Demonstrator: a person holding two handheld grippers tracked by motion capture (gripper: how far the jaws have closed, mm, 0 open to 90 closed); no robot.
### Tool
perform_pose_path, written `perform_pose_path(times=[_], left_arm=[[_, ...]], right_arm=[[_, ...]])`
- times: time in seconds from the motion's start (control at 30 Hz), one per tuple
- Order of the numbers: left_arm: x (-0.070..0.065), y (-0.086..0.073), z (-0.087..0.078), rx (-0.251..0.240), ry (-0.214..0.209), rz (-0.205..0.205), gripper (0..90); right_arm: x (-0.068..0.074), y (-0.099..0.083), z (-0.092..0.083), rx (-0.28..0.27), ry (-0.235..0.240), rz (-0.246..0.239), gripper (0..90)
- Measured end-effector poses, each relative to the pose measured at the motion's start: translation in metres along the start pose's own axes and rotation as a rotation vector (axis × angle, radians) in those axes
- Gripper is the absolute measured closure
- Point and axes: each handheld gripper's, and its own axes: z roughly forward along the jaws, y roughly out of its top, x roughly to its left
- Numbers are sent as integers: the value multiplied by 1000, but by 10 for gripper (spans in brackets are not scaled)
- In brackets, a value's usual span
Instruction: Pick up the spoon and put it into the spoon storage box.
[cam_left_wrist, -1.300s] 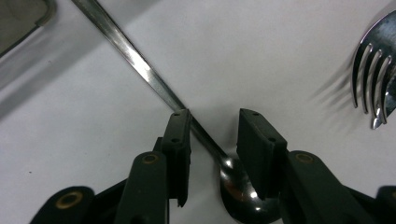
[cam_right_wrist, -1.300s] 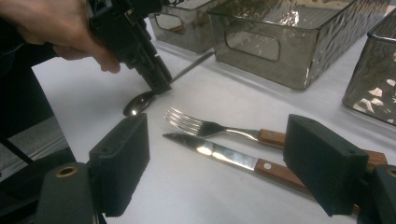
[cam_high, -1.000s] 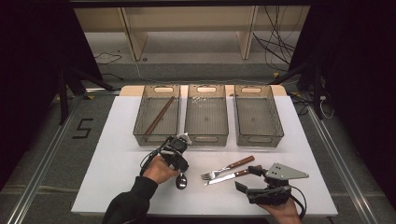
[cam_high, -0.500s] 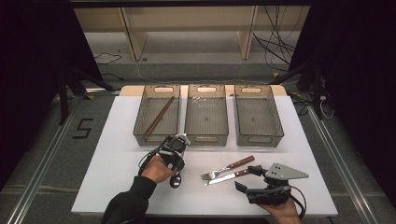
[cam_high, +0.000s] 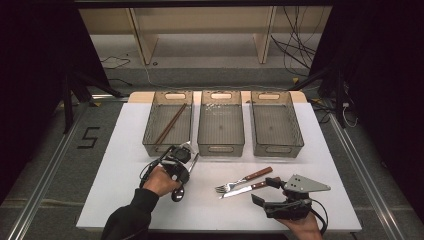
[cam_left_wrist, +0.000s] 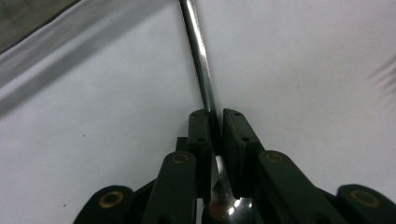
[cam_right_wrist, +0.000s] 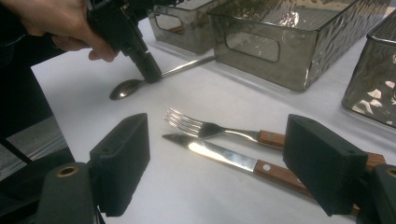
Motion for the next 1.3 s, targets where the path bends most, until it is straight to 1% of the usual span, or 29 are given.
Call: perform_pose_path(times=[0.1,0.2,0.3,0.37,0.4,0.47,0.5,0.53,0.63,0.73,0.87,0.93,1.1,1.13,1.17,1.27,1.3], left_arm=[[6,-3,-1,10,-4,0,839],[10,-6,-3,0,-16,-2,854],[10,-7,-3,-5,-18,9,857],[10,-7,-5,-4,-16,27,860],[9,-8,-6,-15,-23,24,864],[9,-9,-11,-23,-31,43,893],[8,-9,-12,-24,-16,38,895],[9,-9,-11,-16,-11,45,895],[11,-10,-10,-12,-23,50,894],[10,-11,-10,-19,-24,59,895],[8,-11,-11,-16,-26,72,896],[6,-12,-13,-11,-35,84,896],[1,-15,-24,-39,-36,105,896],[0,-16,-27,-41,-37,114,895],[-1,-16,-30,-53,-35,115,896],[-2,-15,-39,-91,-54,120,895],[-3,-14,-42,-111,-57,119,895]], right_arm=[[0,0,0,0,-2,0,237],[-1,0,0,0,-2,-1,237],[-1,0,0,-2,-3,0,236],[-1,0,0,-2,-4,0,237],[-1,0,0,-3,-3,0,236],[-1,0,0,-3,-4,1,237],[-1,0,0,-4,-3,2,237],[-1,0,0,-4,-3,2,236],[-1,0,0,-3,-3,0,237],[-1,0,0,-2,-3,1,236],[-1,0,0,-3,-3,1,237],[-1,0,0,-3,-3,2,237],[-2,0,-1,-5,-3,2,236],[-1,0,-1,-6,-3,3,236],[-1,0,-1,-5,-3,2,236],[-1,0,-1,-7,-3,2,236],[-1,0,-1,-8,-2,2,236]])
